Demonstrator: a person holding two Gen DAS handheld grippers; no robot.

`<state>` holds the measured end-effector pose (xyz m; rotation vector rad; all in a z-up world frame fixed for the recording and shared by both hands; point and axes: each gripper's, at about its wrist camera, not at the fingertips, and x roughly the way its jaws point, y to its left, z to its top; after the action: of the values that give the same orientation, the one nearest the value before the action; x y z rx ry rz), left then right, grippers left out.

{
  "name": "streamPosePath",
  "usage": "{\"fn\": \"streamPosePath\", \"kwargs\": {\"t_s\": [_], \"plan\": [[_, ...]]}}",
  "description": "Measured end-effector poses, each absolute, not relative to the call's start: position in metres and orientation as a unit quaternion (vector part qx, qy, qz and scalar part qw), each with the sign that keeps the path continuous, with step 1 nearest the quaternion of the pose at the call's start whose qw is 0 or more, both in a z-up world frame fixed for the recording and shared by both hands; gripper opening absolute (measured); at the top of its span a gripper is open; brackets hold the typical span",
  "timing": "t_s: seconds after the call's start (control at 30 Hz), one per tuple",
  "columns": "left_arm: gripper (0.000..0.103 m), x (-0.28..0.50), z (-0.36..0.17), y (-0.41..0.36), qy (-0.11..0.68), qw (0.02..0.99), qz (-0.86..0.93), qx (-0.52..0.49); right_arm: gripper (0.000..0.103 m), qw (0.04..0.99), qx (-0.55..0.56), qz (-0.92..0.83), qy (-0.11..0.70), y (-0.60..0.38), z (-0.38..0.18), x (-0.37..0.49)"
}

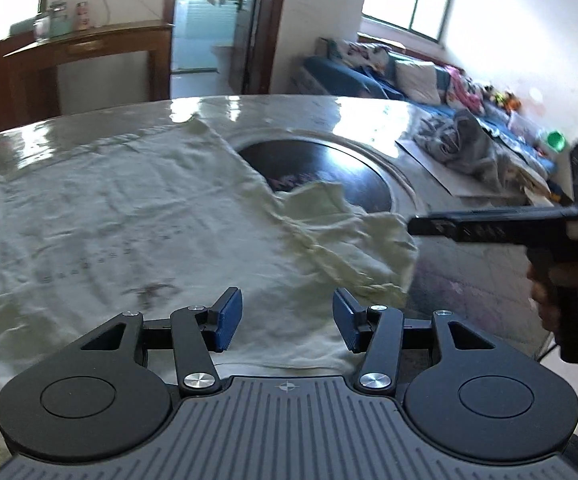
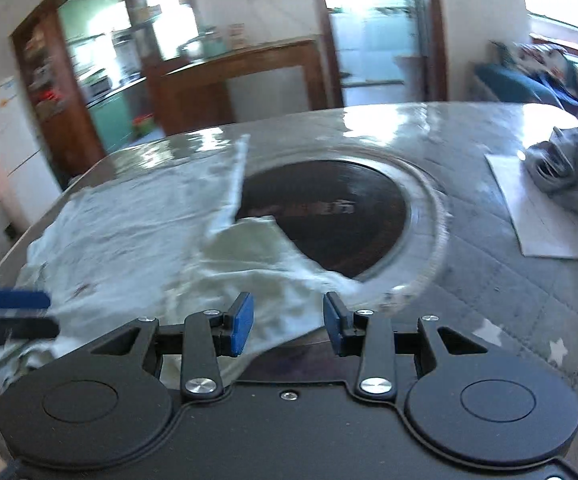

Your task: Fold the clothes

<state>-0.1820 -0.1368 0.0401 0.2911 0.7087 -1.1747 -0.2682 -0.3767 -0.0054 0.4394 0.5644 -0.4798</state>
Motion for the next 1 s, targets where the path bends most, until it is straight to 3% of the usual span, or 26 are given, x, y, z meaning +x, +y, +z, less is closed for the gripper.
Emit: {"fn": "streamPosePath", "kwargs": {"t_s": [0.33, 0.47, 0.57, 0.73, 1.0], "plan": [[0.052, -0.205, 0.023, -0.175, 0.319, 0.742, -0.569, 0.153, 0.041, 0.893, 0.251, -0.255, 0.274, -0.397, -0.027, -0.262], [0.052, -0.211, 0.016, -0.182, 0.317, 0.729, -0.585, 0.160, 0.022, 0.894, 0.249, -0.248, 0.277, -0.396, -0.028, -0.261], [0.052, -0.215, 0.009, -0.185, 0.326, 0.717, -0.593, 0.169, 0.014, 0.894, 0.260, -0.245, 0.272, -0.397, -0.027, -0.263], [0.060, -0.222, 0.000, -0.187, 0.325, 0.704, -0.605, 0.179, 0.010, 0.899, 0.290, -0.229, 0.237, -0.397, -0.014, -0.272], [0.060, -0.215, 0.005, -0.173, 0.331, 0.709, -0.599, 0.170, 0.010, 0.939, 0.249, -0.131, 0.196, -0.359, 0.034, -0.260]]}}
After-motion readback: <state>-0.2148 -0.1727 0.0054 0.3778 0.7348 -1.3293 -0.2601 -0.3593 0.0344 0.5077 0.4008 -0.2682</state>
